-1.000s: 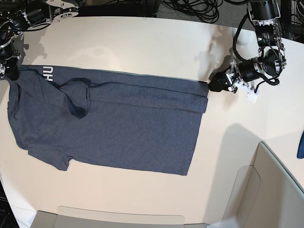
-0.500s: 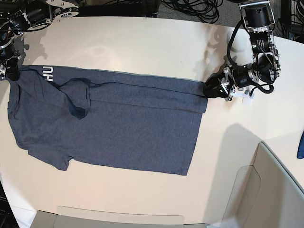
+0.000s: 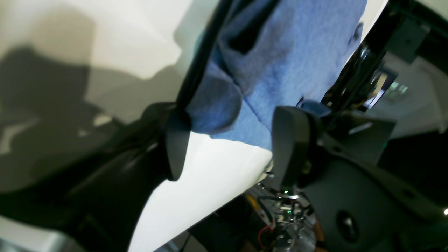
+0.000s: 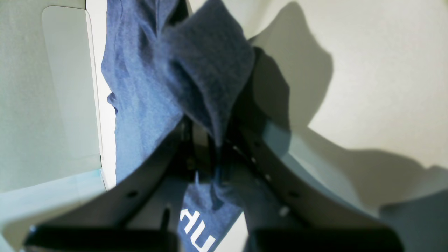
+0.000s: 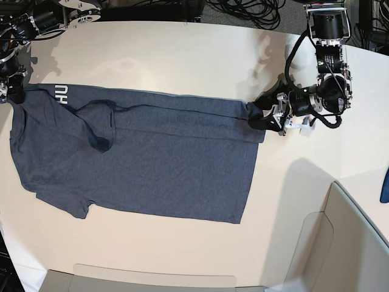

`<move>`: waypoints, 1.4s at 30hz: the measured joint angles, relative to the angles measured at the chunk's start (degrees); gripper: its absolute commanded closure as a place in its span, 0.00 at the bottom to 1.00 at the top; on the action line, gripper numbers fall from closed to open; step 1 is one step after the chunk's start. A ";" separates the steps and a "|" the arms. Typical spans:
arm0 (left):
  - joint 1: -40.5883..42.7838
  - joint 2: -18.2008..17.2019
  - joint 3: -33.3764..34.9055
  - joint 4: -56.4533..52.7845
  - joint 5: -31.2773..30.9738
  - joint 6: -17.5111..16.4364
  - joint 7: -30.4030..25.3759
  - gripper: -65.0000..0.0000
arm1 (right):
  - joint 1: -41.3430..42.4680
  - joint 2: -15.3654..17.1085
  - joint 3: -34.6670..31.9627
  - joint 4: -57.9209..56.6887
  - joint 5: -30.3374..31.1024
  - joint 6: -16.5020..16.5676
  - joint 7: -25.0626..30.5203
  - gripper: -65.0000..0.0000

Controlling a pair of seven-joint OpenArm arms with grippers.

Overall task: Layout the t-shirt on the table in an organized manner, then fold the t-shirt properly
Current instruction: 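Grasp the shirt corners with both grippers at the folded edge, then pull the grasped shirt edge taut with both grippers, straightening it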

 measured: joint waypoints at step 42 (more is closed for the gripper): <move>-0.52 -0.07 0.42 -0.02 4.31 2.36 -3.52 1.00 | 0.00 -0.02 -0.02 0.00 0.17 0.00 -0.20 1.00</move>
